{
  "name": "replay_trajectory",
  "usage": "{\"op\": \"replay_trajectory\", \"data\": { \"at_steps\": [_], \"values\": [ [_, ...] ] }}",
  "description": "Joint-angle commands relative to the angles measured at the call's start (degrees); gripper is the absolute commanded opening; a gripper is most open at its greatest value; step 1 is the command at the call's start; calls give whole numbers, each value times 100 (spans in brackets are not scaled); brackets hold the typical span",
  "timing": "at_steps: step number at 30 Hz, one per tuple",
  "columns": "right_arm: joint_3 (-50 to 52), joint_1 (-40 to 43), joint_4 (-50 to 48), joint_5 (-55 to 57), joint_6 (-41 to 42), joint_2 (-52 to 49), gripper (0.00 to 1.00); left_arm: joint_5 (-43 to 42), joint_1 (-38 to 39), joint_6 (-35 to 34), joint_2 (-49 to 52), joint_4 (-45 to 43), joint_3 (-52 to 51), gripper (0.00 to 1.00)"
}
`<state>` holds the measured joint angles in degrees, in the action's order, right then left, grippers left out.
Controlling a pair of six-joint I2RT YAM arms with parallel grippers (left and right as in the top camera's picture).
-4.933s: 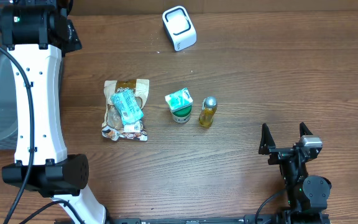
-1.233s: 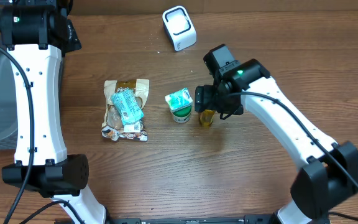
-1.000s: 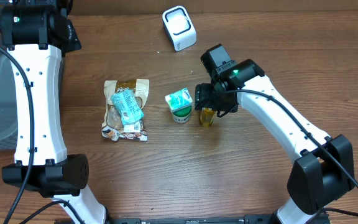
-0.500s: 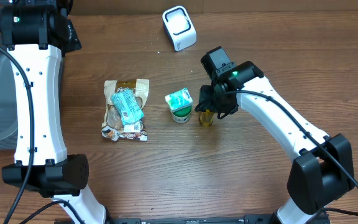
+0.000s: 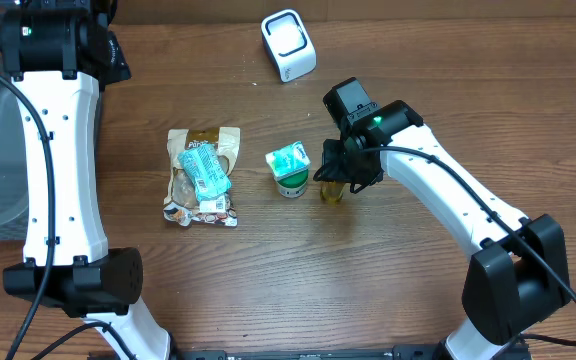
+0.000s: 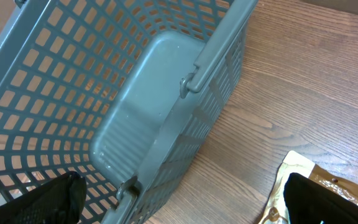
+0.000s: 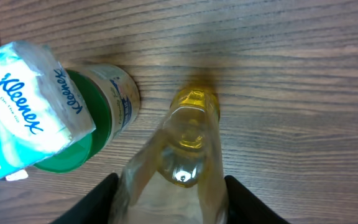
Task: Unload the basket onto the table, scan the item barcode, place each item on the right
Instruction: 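Lower the right gripper and close it around the yellow bottle, then lift and tilt the yellow bottle sideways with the right gripper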
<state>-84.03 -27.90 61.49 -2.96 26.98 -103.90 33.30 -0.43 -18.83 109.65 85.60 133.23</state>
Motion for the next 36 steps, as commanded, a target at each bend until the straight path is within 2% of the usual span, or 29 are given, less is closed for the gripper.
{"op": "replay_trajectory", "data": {
  "at_steps": [1,7,11,22,25,32,36],
  "values": [
    [50,-39,7,55,24,-11,43,111,7,105,-35,-13,107,99],
    [-208,146,304,-57,17,9,24,111,7,105,-35,-13,107,100],
    [-352,479,426,-896,-562,168,12,111,7,105,-35,-13,107,100],
    [-398,2111,1060,-4360,-2393,1543,12,111,7,105,-35,-13,107,99],
    [-398,2446,1327,-4979,-2822,1773,12,111,7,105,-35,-13,107,100],
    [-396,2793,2201,-6553,-4284,1882,12,111,7,105,-35,-13,107,99],
    [-396,2793,2487,-6769,-4592,1882,11,111,7,105,-35,-13,107,100]
  ]
}}
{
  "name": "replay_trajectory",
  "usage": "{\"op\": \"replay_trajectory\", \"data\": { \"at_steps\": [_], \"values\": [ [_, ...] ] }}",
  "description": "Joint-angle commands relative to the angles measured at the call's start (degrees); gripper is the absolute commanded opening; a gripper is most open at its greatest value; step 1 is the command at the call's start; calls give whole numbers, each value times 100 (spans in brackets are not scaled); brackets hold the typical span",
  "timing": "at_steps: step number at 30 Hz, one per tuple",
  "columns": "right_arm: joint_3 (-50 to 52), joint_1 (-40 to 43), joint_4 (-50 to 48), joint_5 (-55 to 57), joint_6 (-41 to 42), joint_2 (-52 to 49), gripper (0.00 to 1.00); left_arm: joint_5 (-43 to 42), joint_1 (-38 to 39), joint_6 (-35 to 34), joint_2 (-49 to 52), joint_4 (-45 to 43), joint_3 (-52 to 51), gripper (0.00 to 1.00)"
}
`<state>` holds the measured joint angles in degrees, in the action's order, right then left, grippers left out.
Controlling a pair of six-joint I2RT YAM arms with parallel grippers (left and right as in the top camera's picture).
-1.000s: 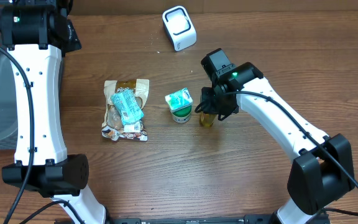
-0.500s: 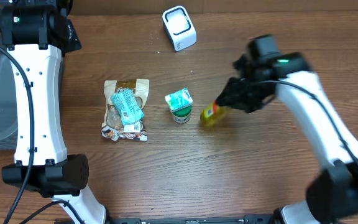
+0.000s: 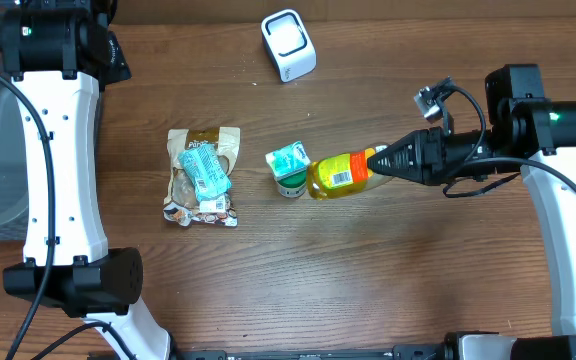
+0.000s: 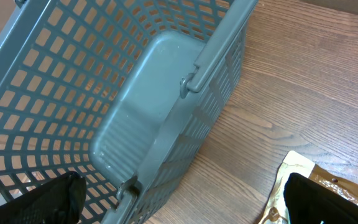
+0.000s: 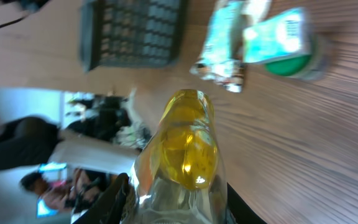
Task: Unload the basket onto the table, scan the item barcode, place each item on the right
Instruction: 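Lift and tilt the yellow bottle sideways with the right gripper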
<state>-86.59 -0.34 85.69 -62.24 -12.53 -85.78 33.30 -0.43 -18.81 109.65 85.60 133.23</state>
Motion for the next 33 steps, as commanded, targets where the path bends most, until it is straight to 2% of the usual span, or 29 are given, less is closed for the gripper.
{"op": "replay_trajectory", "data": {
  "at_steps": [1,12,33],
  "values": [
    [-140,37,107,-844,-647,70,11,114,7,103,-35,-13,107,100],
    [-140,35,262,-951,-704,70,6,111,7,103,-35,-13,107,100],
    [-140,35,326,-1097,-745,70,4,111,7,103,-35,-13,107,100]
  ]
}}
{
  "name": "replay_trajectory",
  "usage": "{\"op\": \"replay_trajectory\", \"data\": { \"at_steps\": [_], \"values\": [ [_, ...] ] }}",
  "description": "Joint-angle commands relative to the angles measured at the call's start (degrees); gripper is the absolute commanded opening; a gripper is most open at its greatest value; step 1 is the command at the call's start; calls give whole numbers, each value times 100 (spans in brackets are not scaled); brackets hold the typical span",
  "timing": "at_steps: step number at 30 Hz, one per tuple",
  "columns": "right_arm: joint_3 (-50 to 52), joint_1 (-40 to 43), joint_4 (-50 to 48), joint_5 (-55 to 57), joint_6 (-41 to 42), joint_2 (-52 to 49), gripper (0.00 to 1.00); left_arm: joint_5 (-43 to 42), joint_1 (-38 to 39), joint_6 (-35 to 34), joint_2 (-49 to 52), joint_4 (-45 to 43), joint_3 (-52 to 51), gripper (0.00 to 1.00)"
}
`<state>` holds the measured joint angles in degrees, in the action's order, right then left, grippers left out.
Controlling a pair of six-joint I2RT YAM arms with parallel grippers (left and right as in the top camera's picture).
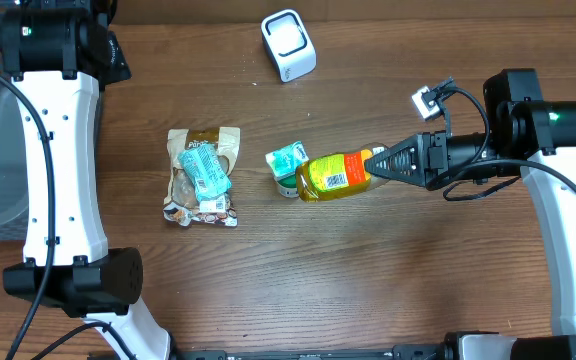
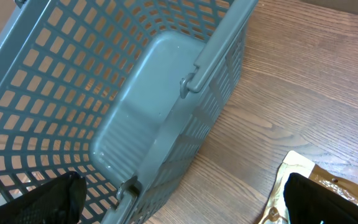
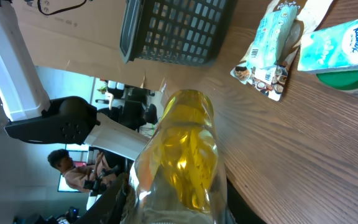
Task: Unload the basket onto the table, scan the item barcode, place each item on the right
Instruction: 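Lift and tilt the yellow bottle sideways with the right gripper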
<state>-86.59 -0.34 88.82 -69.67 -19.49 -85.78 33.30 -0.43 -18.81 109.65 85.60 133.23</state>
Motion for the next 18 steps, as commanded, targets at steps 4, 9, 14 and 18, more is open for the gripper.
{"op": "replay_trajectory", "data": {
  "at_steps": [4,9,14,18],
  "values": [
    [-140,35,116,-356,-50,70,4,111,7,103,-35,-13,107,100],
    [-140,35,210,-350,-227,70,5,114,7,103,-35,-13,107,100],
    [-140,35,557,-328,-702,70,4,111,7,103,-35,-13,107,100],
    [-140,35,791,-328,-949,70,4,111,7,103,-35,-13,107,99]
  ]
}}
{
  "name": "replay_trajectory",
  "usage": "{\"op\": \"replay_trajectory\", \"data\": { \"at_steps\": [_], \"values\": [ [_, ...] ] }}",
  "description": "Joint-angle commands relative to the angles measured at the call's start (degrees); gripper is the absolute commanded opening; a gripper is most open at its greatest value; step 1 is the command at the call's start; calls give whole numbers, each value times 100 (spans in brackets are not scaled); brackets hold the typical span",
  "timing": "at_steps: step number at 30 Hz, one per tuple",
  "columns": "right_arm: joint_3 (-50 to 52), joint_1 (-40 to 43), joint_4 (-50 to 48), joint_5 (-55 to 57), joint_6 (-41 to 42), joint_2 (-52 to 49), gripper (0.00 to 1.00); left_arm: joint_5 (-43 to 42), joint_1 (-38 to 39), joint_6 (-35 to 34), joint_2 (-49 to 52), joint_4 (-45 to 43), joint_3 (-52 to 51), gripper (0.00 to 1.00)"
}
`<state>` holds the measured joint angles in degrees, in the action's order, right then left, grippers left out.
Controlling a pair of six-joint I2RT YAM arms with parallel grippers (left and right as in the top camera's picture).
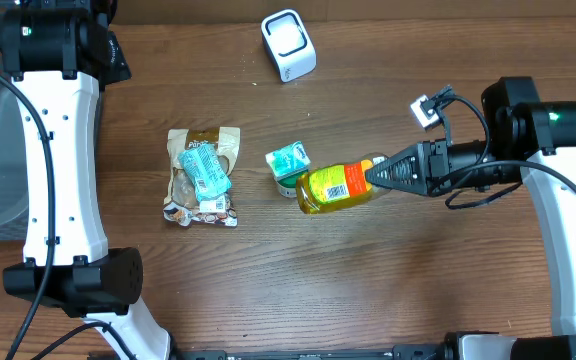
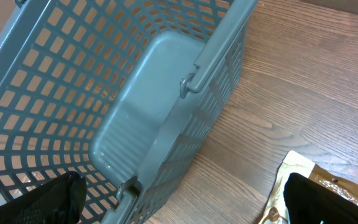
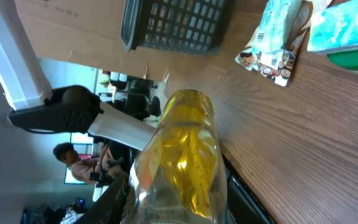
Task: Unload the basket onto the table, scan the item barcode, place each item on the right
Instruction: 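Lift and tilt the yellow bottle sideways with the right gripper, then carry the yellow bottle to the white scanner and hold it there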
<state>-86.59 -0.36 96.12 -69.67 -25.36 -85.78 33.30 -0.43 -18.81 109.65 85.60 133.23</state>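
Note:
My right gripper (image 1: 383, 172) is shut on the neck end of a yellow bottle (image 1: 336, 187). The bottle is held lying sideways above the table, base pointing left, and its orange label with a barcode faces up. In the right wrist view the bottle (image 3: 179, 149) fills the space between my fingers (image 3: 118, 199). The white scanner (image 1: 288, 44) stands at the far middle of the table, well away from the bottle. My left gripper (image 2: 182, 202) hangs open at the far left, over the basket's edge, with nothing in it.
A green cup (image 1: 290, 183) with a Kleenex pack (image 1: 288, 158) on it stands just left of the bottle's base. A snack bag (image 1: 203, 178) with a blue packet on top lies further left. A grey mesh basket (image 2: 104, 93) sits at the table's left edge.
The right gripper has shifted the bottle a little toward the table's front edge, with its base tilted slightly more that way. The left arm has not moved.
First the right gripper was shut on the bottle, which stood upright on the table beside the green cup. Then the arm was drawn back to the right with the bottle lying sideways in the air, label up. It has stayed there with small shifts.

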Motion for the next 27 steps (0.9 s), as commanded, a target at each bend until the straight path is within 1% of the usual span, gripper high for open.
{"op": "replay_trajectory", "data": {
  "at_steps": [1,8,14,16,17,20,22,25,27],
  "values": [
    [-140,37,83,-319,-367,70,4,111,7,103,-35,-13,107,99],
    [-140,37,-2,-234,-369,70,4,111,7,103,-35,-13,107,100],
    [-111,37,-466,428,-363,70,4,111,7,103,-35,-13,107,99],
    [-96,37,-817,826,-330,68,4,111,7,103,-35,-13,107,99],
    [-76,35,-1064,1119,-184,68,4,111,7,103,-35,-13,107,100],
    [-28,37,-1718,2013,896,22,4,111,7,103,-35,-13,107,100],
    [-2,37,-2258,2612,1384,-2,4,111,7,103,-35,-13,107,99],
    [-2,28,-3038,3394,2343,-13,4,111,7,103,-35,-13,107,99],
    [-35,-31,-3554,3838,2776,-13,4,111,7,103,-35,-13,107,100]
  ]
}}
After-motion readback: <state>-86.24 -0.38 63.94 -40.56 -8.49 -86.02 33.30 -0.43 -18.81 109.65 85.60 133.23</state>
